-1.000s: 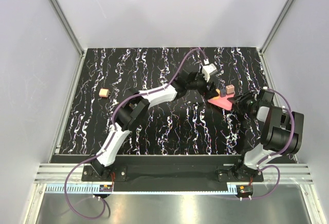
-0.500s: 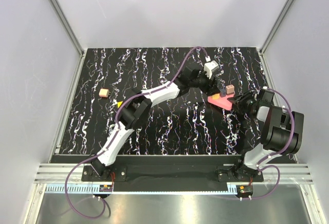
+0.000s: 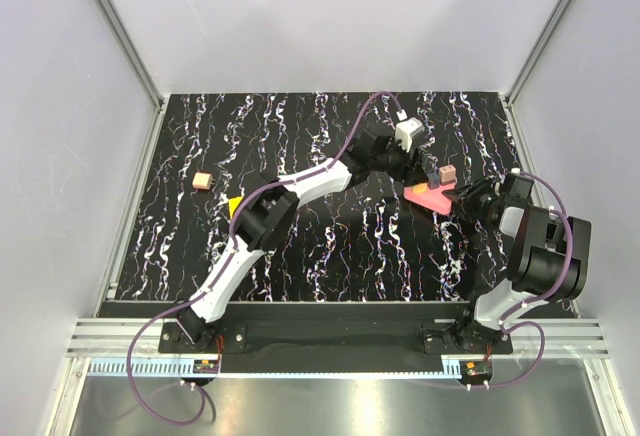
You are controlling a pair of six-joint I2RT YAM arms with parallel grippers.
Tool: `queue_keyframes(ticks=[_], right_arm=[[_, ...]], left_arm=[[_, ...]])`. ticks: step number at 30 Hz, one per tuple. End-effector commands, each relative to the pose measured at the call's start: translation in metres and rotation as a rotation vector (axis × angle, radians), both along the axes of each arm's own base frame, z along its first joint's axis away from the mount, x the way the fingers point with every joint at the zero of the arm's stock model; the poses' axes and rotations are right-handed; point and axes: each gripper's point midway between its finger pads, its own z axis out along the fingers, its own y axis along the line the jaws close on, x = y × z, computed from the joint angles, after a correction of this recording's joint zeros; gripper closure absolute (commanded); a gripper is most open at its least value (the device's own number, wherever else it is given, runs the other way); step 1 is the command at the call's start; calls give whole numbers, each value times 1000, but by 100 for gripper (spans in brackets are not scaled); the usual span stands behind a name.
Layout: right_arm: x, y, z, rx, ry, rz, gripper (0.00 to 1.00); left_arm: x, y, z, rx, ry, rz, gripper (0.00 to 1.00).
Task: Pull the plug off the socket
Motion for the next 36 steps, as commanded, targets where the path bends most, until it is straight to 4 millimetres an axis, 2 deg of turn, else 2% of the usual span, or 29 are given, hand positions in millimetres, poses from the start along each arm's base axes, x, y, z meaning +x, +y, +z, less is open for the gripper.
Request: queue_keyframes(ticks=[1, 26, 28, 33, 36], right_arm=[[-33, 0, -44, -45, 180, -2, 100], [-33, 0, -43, -45, 178, 0, 100], [-33, 0, -43, -46, 176, 0, 100], [-33, 0, -43, -46, 176, 0, 100], [-33, 0, -43, -47, 176, 1, 100]], left_arm=[[11, -5, 13, -51, 19, 22, 37], [0, -9, 10, -63, 30, -39, 53], [-2, -9, 8, -64, 35, -47, 53], [-6, -12, 8, -68, 31, -67, 43], [-7, -13, 7, -66, 33, -70, 45]])
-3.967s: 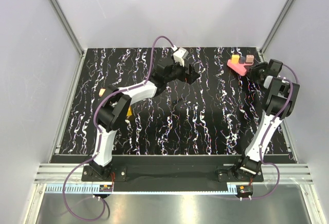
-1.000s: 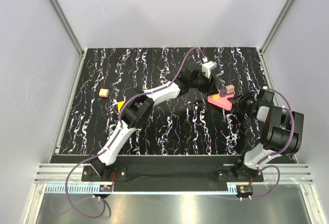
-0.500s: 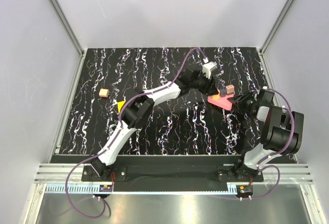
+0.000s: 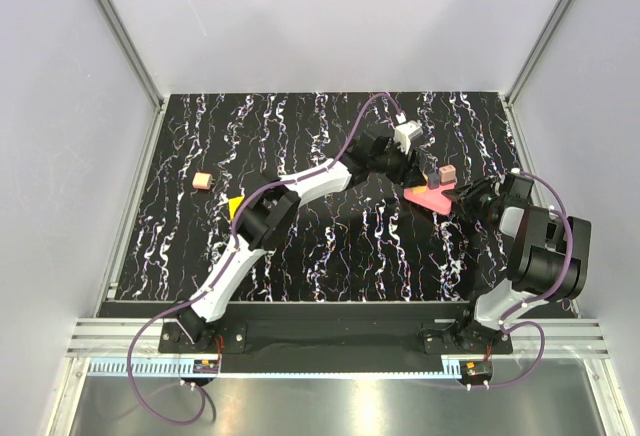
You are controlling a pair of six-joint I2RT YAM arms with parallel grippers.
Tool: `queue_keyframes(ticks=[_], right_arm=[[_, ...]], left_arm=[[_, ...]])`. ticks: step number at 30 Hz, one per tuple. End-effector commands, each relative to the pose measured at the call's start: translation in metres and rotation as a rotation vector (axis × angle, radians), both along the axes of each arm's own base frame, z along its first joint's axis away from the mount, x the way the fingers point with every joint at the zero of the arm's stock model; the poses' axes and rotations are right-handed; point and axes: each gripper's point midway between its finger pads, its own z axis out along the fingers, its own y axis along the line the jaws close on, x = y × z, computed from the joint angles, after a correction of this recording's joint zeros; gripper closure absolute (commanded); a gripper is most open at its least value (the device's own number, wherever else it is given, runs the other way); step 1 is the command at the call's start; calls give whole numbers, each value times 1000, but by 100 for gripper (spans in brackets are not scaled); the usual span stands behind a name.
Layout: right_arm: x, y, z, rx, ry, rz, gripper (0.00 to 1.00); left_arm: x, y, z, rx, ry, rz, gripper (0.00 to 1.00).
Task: Pull the plug off the socket
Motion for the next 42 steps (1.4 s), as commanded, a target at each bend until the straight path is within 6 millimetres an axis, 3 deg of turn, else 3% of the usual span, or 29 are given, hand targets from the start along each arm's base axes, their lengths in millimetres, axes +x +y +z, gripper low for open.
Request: queue_keyframes(ticks=[1, 10, 15, 26, 31, 35, 42], right_arm=[[-32, -1, -43, -48, 176, -2, 100], [-33, -1, -43, -47, 179, -2, 100], [-33, -2, -44, -50, 182, -9, 100], [-36, -6, -48, -63, 219, -32, 100], [-36, -6, -49, -61, 227, -34, 100], [-37, -6, -50, -60, 237, -37, 100], [-39, -7, -52, -60, 254, -45, 100]], left_arm=[[0, -12, 18, -62, -45, -41, 46], [-4, -19, 11, -80, -3, -74, 51], [-6, -17, 21, -94, -30, -76, 62], [-8, -13, 59, -205, -142, -67, 100], [-17, -13, 83, -300, -210, -67, 100], [-30, -19, 72, -286, -236, -71, 100], [-38, -23, 77, -332, -284, -30, 100]])
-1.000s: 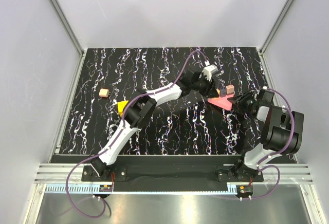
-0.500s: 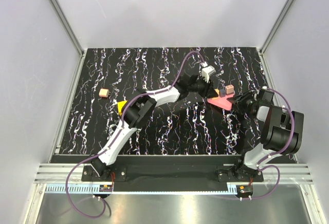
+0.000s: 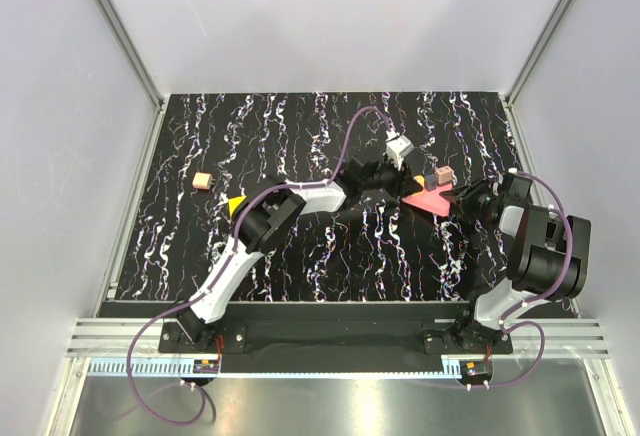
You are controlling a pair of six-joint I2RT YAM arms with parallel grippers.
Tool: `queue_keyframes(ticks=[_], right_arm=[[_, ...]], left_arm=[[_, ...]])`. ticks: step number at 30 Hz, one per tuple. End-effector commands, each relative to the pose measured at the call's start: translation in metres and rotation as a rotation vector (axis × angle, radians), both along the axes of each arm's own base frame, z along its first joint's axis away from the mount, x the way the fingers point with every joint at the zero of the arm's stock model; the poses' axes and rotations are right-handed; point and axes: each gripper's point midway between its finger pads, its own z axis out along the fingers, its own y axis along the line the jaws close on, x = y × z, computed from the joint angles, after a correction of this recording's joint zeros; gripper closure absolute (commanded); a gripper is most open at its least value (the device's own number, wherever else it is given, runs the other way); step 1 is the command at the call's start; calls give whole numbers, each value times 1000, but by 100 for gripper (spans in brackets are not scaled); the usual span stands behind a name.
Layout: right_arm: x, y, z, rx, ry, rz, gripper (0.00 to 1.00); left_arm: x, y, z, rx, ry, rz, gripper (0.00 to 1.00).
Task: Pull the plug off the socket
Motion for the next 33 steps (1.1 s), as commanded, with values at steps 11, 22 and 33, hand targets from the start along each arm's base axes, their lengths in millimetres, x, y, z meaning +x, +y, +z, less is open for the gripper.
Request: queue_keyframes(ticks=[11, 22, 33], right_arm=[[-44, -10, -53, -65, 303, -62, 100], [-46, -11, -54, -62, 325, -75, 100], [-46, -9, -53, -96, 340, -60, 100]], left_arm=[[-23, -31, 109, -251, -220, -35, 100], [-27, -16, 124, -261, -321, 71, 100], [-18, -26, 132, -312, -269, 65, 100]])
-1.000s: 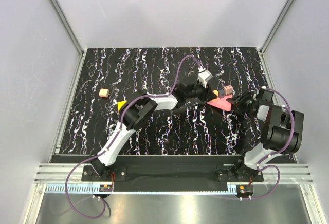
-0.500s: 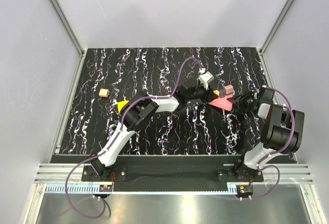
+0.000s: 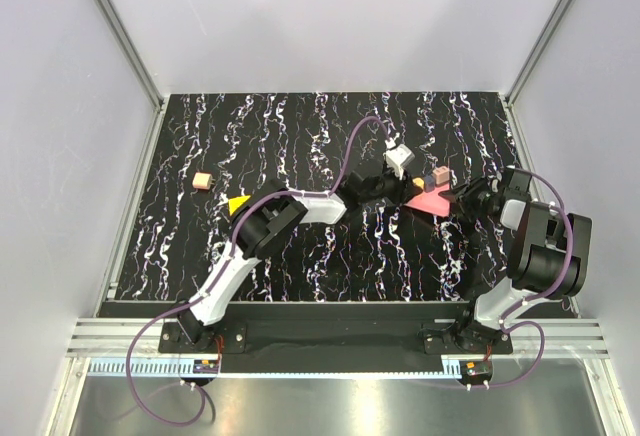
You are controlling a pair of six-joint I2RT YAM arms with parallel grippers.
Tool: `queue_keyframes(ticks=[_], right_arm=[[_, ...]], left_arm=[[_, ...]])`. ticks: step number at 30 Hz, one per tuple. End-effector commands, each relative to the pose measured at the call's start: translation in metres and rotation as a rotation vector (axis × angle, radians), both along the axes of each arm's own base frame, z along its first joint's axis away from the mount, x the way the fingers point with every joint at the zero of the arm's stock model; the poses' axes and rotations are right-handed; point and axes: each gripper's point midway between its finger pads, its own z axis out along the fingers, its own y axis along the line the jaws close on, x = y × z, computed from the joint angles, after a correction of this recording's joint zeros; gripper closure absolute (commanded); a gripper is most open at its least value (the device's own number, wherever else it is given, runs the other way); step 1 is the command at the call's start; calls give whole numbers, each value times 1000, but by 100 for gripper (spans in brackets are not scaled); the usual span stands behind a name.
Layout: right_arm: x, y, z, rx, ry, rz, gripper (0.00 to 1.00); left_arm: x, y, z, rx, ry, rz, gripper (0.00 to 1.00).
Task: Pull the plug off the socket
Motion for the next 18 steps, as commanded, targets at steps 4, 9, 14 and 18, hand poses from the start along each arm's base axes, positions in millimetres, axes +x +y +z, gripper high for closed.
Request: queue_keyframes(ticks=[4, 9, 14, 18], right_arm=[[-43, -12, -53, -113, 270, -77, 100], [-42, -11, -52, -136, 288, -68, 100], [-42, -11, -53, -140, 300, -68, 100], [-42, -10, -54, -138, 308, -62, 100]], left_arm=[[0, -28, 133, -327, -136, -66, 100], [4, -33, 140, -349, -115, -69, 100], [9, -33, 146, -383, -83, -75, 100], [1, -32, 148, -350, -141, -85, 100]])
